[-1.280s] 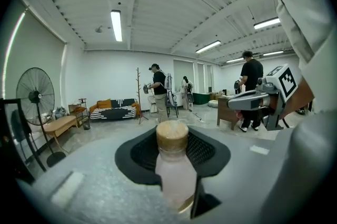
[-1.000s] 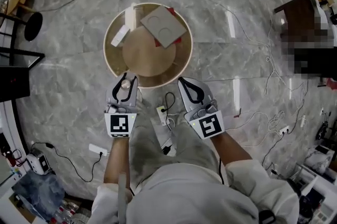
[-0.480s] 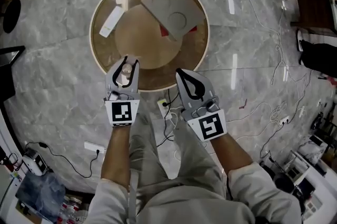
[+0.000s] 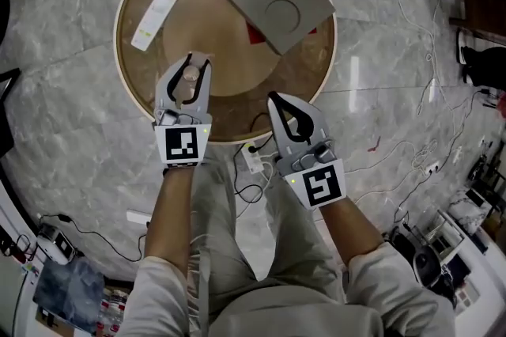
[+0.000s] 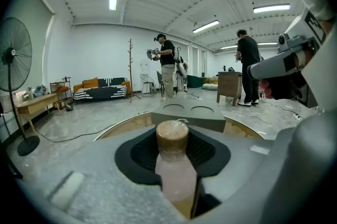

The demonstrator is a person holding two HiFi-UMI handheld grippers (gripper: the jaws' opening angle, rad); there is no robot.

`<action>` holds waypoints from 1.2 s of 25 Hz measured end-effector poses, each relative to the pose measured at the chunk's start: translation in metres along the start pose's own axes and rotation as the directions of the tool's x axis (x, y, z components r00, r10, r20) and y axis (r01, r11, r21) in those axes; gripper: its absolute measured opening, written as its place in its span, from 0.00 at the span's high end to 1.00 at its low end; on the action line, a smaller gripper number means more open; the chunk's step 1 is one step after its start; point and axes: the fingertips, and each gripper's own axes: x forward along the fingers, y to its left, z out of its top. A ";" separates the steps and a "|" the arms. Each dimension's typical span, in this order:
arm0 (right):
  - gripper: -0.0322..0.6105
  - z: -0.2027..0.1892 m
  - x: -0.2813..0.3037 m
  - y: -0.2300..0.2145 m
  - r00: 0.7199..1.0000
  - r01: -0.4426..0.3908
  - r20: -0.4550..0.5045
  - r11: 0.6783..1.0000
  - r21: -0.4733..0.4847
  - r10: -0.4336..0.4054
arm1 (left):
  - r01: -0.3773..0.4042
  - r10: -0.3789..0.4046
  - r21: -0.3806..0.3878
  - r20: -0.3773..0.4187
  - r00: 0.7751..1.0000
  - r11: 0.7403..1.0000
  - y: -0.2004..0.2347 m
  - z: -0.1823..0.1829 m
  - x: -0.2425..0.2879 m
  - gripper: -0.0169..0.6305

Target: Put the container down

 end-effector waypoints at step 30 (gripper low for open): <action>0.95 -0.041 0.045 -0.025 0.999 0.013 -0.033 1.000 0.009 -0.013 | 0.055 -0.055 -0.003 0.018 0.998 0.998 0.006 -0.039 0.048 0.77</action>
